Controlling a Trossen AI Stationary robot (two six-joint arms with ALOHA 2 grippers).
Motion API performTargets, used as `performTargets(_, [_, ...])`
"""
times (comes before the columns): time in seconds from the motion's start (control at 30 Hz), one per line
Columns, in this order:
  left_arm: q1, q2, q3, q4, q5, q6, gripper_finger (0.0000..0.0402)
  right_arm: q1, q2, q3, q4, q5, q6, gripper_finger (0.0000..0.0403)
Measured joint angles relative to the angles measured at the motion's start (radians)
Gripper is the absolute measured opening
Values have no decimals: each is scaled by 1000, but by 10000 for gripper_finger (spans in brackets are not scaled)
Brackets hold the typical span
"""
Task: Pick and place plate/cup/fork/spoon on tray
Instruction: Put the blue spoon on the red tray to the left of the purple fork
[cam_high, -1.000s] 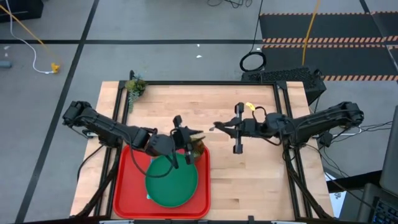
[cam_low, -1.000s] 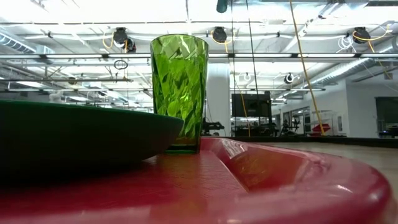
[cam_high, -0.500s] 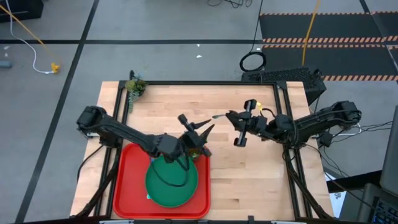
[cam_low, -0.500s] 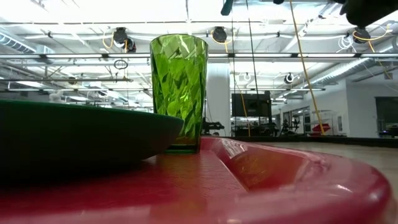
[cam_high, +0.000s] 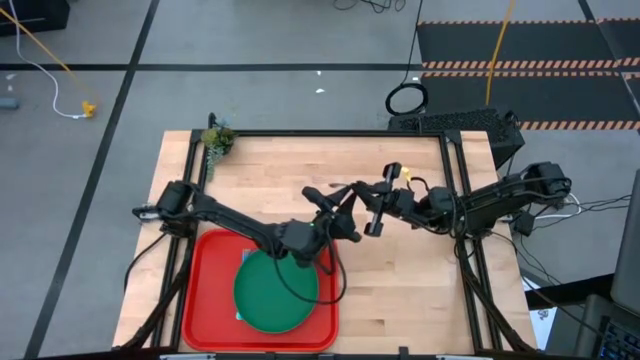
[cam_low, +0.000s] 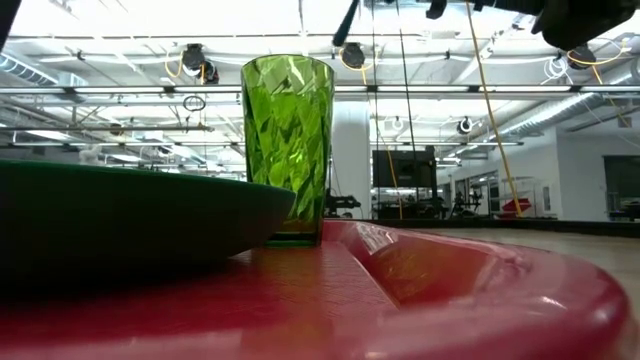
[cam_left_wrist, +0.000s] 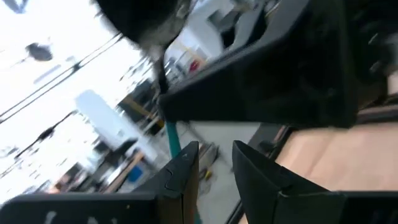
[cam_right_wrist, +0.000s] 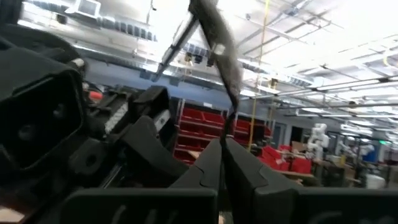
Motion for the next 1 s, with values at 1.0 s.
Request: performTargets(1.0, [9, -12, 7, 76, -89, 162, 102, 3, -24, 0, -32, 106, 49, 0])
